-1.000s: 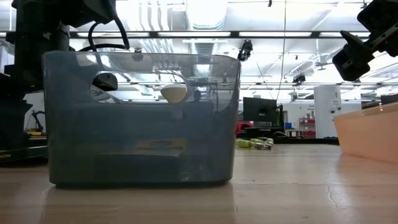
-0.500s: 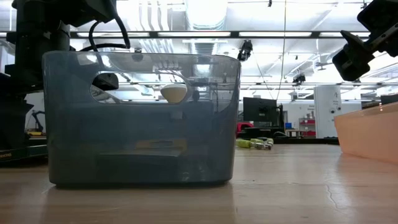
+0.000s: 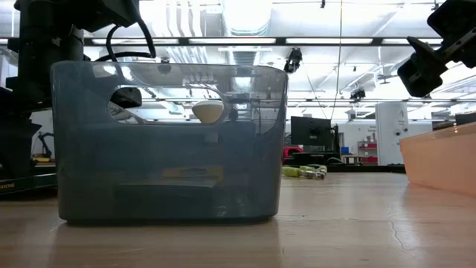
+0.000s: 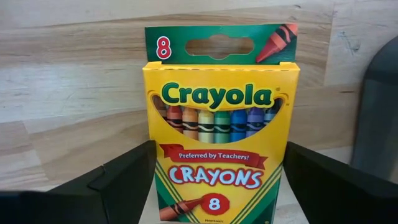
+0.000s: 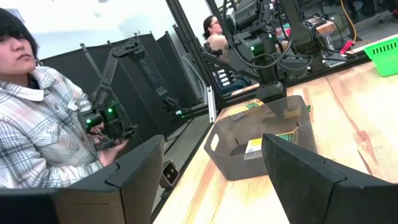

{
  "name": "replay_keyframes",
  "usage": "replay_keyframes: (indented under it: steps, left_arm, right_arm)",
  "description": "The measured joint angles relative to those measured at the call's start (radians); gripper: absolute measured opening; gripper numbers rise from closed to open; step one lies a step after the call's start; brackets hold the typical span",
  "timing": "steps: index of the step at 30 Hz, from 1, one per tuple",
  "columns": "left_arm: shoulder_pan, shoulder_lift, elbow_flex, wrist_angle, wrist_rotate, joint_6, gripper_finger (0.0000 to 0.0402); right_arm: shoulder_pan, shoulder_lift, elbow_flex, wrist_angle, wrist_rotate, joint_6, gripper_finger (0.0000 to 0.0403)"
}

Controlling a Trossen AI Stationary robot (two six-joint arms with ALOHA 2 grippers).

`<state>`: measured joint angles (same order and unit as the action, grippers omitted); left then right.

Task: Pick & Place School Supplies
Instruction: Put the yellow crayon box into the black bin

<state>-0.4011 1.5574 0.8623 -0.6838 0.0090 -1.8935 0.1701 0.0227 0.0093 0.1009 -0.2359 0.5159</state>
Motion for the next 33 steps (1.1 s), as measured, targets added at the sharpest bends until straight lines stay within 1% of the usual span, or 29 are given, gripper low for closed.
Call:
replay_keyframes:
  steps: [10,21,33]
  left_arm:
    - [0.0,-0.002,0.0,0.002,-0.001,0.0,0.0342]
    - [0.0,-0.008,-0.001,0.005,-0.002,0.001,0.0341]
    - [0.0,-0.023,-0.001,-0.002,-0.003,0.001,0.0341]
  right_arm:
    - [0.0,0.0,0.0,0.0,0.0,0.0,0.0258]
    - [0.0,0.0,0.0,0.0,0.0,0.0,0.0267]
    - [0.0,0.0,0.0,0.0,0.0,0.0,0.0262]
